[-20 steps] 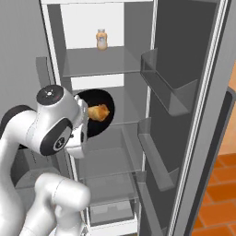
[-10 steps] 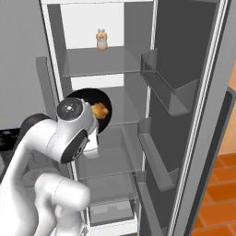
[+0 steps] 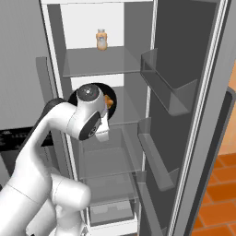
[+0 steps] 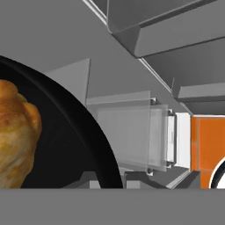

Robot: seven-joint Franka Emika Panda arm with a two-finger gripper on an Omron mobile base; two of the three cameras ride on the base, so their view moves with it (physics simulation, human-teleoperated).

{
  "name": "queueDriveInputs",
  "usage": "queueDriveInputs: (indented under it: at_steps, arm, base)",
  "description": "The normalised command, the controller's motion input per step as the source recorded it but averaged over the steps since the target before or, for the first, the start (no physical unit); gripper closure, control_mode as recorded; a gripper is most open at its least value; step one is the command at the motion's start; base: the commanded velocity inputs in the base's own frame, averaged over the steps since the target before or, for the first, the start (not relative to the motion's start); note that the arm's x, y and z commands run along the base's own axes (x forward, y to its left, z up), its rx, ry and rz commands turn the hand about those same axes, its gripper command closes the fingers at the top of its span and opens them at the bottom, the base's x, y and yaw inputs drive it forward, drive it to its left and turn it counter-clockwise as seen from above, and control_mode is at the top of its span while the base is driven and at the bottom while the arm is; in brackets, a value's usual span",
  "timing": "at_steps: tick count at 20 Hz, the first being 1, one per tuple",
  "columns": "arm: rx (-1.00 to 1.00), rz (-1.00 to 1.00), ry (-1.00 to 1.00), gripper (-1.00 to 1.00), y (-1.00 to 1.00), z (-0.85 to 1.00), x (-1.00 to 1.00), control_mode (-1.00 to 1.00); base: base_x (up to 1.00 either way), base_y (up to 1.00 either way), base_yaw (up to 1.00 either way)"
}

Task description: Pick the chicken drumstick and mushroom from their plates and place them in the bowl. Then put the bowl in the fridge.

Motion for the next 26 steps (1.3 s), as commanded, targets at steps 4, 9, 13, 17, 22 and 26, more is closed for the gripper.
queueDriveInputs:
  at_steps: [4, 9, 13, 17, 22, 26]
  arm:
    - [0.00, 0.03, 0.03, 1.00, 0.00, -0.18, 0.81, -1.00]
    - [0.00, 0.04, 0.00, 1.00, -0.06, -0.29, 0.55, -1.00]
    - [0.00, 0.03, 0.00, 1.00, -0.01, -0.49, 0.53, -1.00]
    - [0.00, 0.01, 0.00, 1.00, -0.07, -0.30, 0.63, -1.00]
    - [0.00, 0.00, 0.00, 1.00, -0.02, -0.25, 0.51, -1.00]
    - [0.00, 0.00, 0.00, 1.00, 0.00, -0.32, 0.35, -1.00]
  base:
    - [0.00, 0.00, 0.00]
    - [0.00, 0.00, 0.00]
    - [0.00, 0.00, 0.00]
    - [0.00, 0.00, 0.00]
    - [0.00, 0.00, 0.00]
    - [0.00, 0.00, 0.00]
